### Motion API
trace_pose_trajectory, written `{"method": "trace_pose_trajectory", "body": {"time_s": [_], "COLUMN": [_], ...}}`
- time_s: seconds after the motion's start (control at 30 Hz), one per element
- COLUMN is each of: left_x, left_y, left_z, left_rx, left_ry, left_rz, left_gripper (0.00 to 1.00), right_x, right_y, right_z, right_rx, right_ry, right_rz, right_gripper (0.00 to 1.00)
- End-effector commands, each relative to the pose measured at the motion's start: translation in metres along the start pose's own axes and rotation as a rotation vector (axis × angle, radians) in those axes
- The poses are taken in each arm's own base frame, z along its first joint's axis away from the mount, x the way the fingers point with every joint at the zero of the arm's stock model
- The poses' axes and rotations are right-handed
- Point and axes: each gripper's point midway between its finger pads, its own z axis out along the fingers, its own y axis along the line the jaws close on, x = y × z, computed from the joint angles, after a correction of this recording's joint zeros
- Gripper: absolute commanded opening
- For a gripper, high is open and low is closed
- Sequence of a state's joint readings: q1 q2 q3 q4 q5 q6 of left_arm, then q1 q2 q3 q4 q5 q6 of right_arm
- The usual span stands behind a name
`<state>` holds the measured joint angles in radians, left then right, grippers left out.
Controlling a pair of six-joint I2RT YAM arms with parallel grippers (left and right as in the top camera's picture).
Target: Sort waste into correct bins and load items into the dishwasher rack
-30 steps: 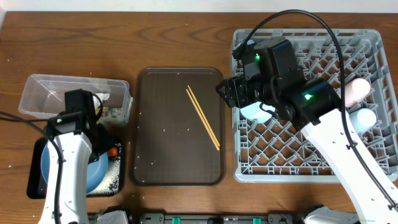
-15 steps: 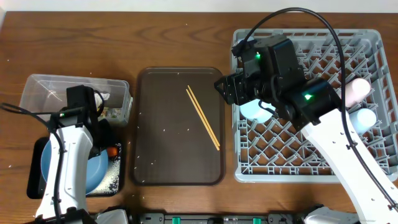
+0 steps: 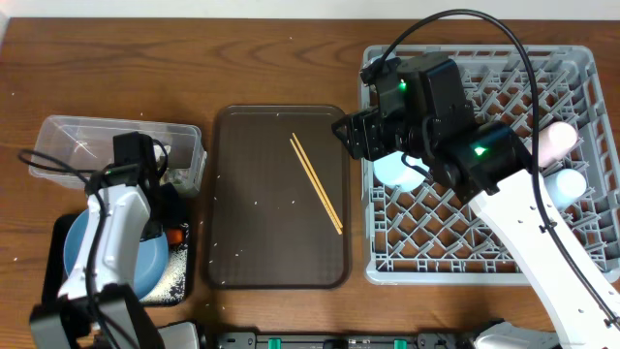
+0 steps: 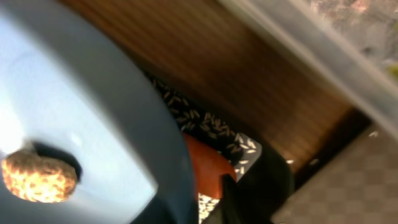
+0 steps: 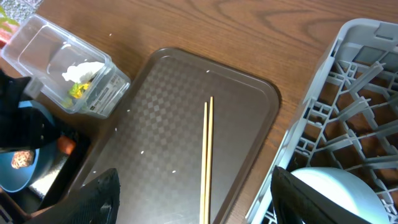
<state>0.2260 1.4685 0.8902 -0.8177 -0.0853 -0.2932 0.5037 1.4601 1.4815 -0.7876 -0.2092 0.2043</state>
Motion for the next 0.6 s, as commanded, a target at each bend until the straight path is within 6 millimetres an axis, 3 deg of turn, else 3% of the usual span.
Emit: {"method": "trace_pose_trajectory", "body": {"time_s": [0.0, 0.13, 0.33, 0.57], "left_x": [0.007, 0.008, 0.003, -0.002], "left_y": [0.002, 0.002, 0.002, 0.0], "left_z": [0.013, 0.015, 0.0, -0.054], "left_rx": [-0.031, -0.034, -0.013, 0.064], "left_ry": [0.05, 0.058, 0.011, -0.072], "left_rz": [0.025, 0.026, 0.016, -0.003], "left_gripper": [0.11, 0.06, 0.06, 0.06], "right_x": [-0.003, -0.003, -0.004, -0.003], "right_y": [0.0, -0.003, -0.004, -0.004], "right_z": [-0.003, -0.003, -0.003, -0.003], "right_rx": [0.003, 0.02, 0.024, 0.025], "right_ry": [-0.012, -0.015, -0.017, -0.017], "right_rz": [-0.002, -0.001, -0.001, -0.001], "right_gripper": [0.7, 0.7, 0.71, 0.7]}}
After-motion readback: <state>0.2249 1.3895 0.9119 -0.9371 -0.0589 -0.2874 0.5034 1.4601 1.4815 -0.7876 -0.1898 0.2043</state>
